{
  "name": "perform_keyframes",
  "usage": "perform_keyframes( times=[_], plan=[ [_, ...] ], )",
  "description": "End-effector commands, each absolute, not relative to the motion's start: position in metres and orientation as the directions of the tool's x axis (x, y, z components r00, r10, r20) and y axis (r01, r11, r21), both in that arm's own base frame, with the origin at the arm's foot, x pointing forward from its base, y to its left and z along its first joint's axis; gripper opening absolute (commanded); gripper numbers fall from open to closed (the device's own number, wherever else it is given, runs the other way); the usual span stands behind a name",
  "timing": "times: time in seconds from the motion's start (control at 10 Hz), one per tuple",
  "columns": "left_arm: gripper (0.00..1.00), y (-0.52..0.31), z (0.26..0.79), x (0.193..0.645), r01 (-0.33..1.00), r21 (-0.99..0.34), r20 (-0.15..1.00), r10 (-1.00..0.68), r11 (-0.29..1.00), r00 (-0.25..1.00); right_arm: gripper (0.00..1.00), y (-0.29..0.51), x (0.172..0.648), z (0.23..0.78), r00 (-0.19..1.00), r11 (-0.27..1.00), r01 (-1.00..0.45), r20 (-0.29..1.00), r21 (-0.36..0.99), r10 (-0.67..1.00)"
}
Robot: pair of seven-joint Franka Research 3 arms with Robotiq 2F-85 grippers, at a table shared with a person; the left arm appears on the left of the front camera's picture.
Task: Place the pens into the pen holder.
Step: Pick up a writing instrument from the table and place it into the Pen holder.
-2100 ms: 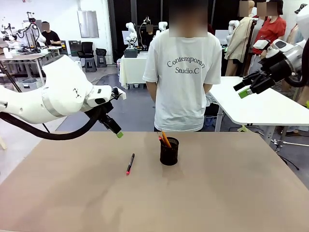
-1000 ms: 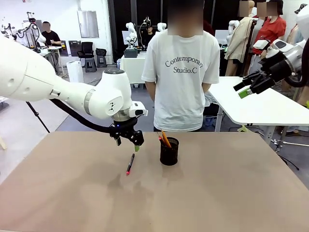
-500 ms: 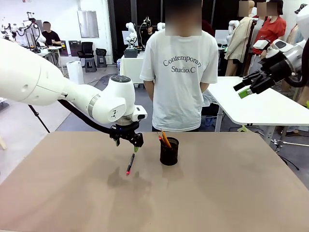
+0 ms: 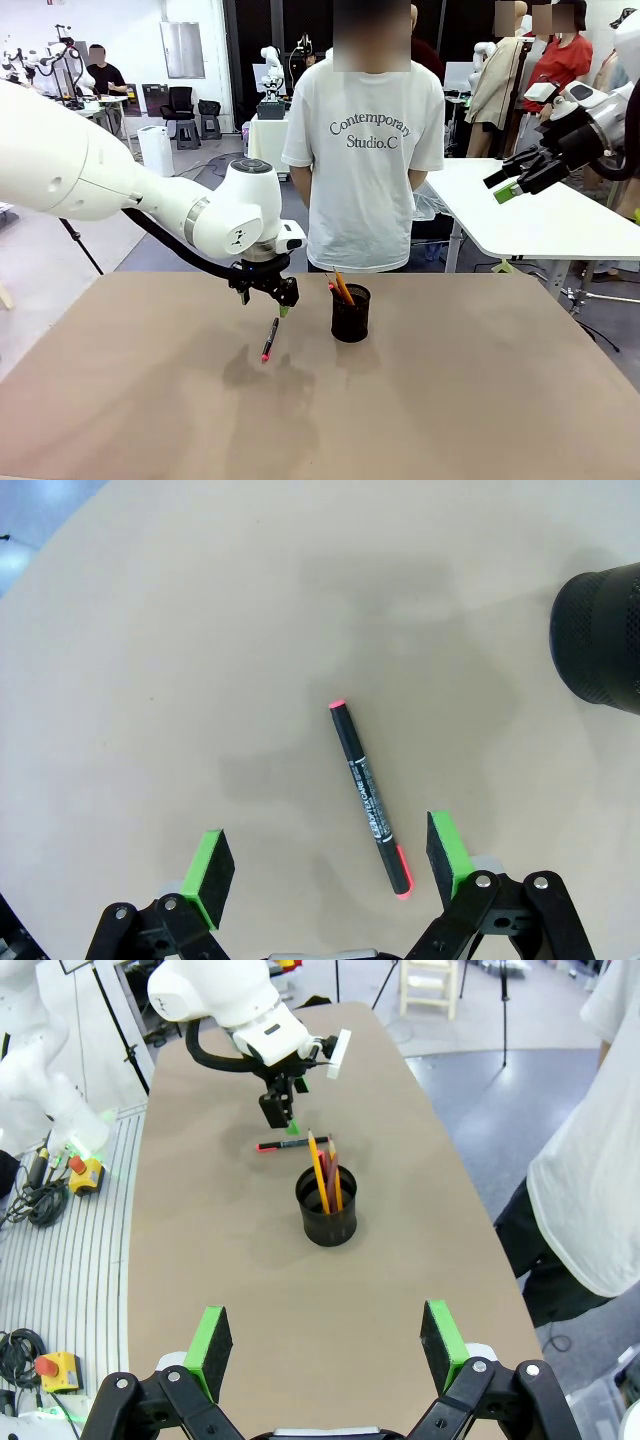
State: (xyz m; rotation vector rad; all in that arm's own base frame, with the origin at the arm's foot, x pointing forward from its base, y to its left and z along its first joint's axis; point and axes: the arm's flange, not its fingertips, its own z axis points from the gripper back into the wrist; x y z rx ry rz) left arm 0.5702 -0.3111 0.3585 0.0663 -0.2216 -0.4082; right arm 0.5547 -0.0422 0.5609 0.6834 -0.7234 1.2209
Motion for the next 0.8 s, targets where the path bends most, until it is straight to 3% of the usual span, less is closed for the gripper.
perform_keyframes(
  times=[0.0,0.7],
  plan=[
    [1.00,-0.318,0.351,0.576,0.328,0.089,0.209,-0.339,0.941,0.917,1.00,-0.042,0.554,0.562,0.184,0.208,-0.975,0.797,0.075,0.575],
    [1.00,-0.306,0.322,0.606,0.222,0.051,0.181,-0.228,0.974,0.957,1.00,-0.042,0.554,0.562,0.184,0.208,-0.975,0.797,0.075,0.575]
  ],
)
